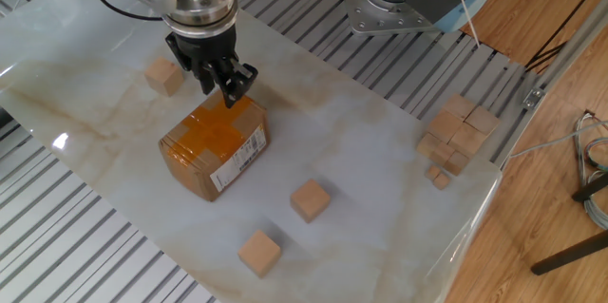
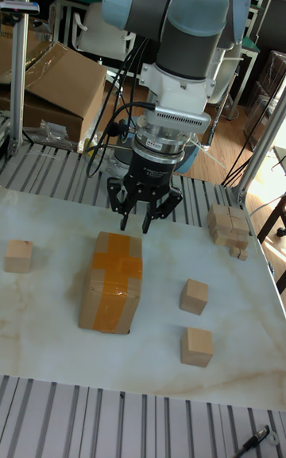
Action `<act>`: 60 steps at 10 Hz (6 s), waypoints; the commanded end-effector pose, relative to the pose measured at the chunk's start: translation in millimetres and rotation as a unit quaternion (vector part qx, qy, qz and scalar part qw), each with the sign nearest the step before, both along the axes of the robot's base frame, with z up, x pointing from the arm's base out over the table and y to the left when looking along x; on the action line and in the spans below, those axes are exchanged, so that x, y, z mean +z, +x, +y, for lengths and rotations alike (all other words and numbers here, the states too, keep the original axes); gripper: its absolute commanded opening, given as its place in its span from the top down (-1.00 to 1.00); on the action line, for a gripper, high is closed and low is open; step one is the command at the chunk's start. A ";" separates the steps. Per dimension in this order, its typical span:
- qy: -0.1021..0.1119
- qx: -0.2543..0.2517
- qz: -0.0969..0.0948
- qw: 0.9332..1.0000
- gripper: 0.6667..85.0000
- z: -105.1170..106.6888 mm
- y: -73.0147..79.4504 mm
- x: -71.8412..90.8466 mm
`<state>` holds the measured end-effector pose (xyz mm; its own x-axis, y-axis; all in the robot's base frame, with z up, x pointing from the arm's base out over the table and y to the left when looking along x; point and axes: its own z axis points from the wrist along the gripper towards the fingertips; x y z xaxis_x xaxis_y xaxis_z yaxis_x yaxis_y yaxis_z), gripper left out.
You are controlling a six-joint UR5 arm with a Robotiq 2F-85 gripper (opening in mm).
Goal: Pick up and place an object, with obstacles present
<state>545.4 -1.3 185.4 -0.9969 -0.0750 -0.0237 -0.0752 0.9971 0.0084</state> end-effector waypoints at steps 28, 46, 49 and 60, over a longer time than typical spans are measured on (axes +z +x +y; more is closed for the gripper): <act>0.019 -0.046 0.005 0.999 -0.51 150.3 106.0 -97.5; 0.015 -0.030 -0.030 0.999 -0.64 168.7 126.6 -160.7; 0.018 -0.020 -0.040 0.999 -0.45 168.0 130.0 -162.3; 0.032 -0.013 -0.103 0.994 0.98 169.7 138.7 -85.7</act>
